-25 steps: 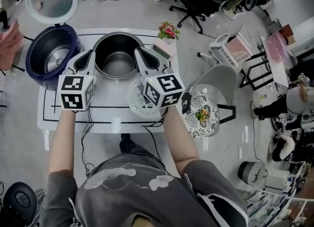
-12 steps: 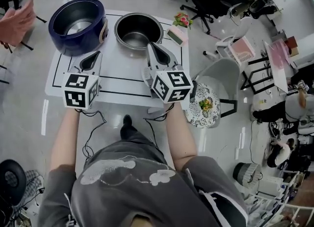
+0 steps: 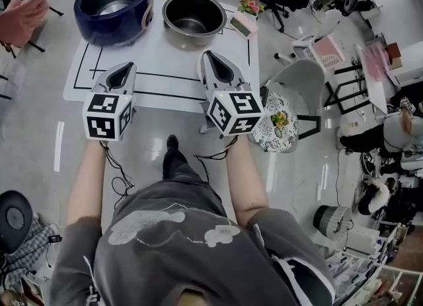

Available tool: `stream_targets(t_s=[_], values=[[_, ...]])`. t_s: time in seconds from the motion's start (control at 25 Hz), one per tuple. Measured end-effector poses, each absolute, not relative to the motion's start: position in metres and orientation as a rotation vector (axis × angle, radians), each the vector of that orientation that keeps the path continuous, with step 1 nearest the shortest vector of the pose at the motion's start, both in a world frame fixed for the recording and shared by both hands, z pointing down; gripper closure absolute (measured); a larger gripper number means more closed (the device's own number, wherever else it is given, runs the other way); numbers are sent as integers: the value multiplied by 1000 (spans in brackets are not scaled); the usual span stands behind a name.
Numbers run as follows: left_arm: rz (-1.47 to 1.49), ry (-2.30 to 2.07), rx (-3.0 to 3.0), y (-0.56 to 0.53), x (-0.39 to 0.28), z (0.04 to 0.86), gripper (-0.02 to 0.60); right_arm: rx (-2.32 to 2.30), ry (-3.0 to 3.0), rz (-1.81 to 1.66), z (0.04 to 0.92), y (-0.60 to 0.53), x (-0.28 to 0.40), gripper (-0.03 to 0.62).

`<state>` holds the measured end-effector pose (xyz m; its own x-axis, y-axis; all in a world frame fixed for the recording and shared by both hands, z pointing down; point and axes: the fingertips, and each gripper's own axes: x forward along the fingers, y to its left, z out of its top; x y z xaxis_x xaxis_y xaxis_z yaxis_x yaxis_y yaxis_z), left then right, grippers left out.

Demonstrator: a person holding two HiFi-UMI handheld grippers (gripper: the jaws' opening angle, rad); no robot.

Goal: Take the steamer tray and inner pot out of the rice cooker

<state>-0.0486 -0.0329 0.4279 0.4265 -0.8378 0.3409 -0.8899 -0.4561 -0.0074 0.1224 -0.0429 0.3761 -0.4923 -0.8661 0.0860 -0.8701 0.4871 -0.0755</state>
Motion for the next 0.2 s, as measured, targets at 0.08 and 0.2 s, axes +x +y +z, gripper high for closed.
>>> stream_targets(t_s=[0.08, 0.2], values=[[442, -1532, 2509, -31, -47, 423, 574, 1566, -2674, 167, 374, -42, 124, 566], [433, -1538, 2511, -30, -47, 416, 574, 1564, -2662, 151, 370, -42, 128, 566]])
